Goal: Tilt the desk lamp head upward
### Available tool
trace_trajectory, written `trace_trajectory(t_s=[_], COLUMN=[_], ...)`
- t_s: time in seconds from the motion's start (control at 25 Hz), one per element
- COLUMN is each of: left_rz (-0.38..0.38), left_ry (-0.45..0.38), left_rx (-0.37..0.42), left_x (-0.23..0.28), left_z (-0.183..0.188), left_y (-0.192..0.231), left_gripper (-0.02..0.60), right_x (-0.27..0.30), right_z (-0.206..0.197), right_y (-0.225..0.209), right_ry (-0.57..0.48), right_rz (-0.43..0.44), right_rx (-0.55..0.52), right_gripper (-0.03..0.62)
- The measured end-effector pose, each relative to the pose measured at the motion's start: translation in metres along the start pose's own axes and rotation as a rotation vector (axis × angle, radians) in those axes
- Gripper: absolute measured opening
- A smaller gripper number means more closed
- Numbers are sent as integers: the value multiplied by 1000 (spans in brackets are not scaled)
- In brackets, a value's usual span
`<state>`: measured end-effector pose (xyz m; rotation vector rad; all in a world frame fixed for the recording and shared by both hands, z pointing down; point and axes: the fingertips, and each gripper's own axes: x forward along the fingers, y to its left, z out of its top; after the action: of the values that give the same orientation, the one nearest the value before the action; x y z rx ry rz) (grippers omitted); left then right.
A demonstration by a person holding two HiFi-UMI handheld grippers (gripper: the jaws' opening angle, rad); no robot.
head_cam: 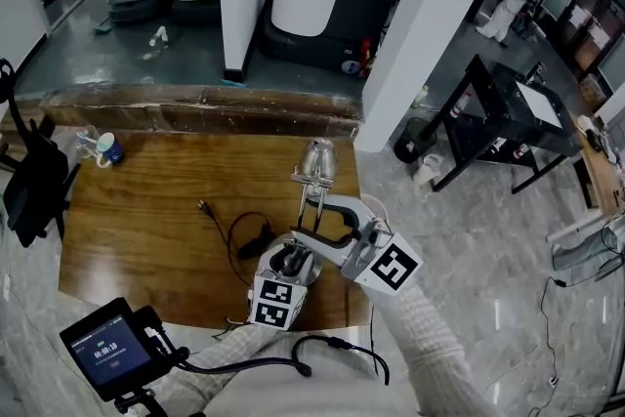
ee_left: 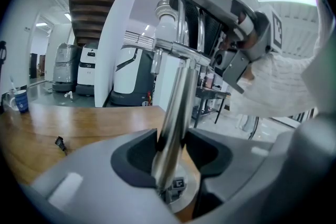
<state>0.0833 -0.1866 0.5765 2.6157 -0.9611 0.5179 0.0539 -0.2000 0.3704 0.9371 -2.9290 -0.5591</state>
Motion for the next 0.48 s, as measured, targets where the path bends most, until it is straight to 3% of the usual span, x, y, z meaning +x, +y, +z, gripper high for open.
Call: trace_trajectory(t_s=[0.16, 0.2, 0.32, 0.48], left_rz=[-2, -3, -2, -5], left_ry=[9, 8, 13, 20], left_rx=[-2, -2, 2, -4], left_x=[0, 0, 0, 2], left_z=[-1, -1, -2, -2], left_y=[-1, -1, 0, 0], left_gripper=[167, 167, 167, 167], right_x=[0, 0, -1, -13], right_z=[1, 0, -4, -15], right_y=[-2, -1, 0, -11], right_ry=[-4, -5, -1, -5], right_rz=[2, 5, 9, -54], right_rx=[53, 73, 157, 284], right_gripper=[180, 230, 275, 275])
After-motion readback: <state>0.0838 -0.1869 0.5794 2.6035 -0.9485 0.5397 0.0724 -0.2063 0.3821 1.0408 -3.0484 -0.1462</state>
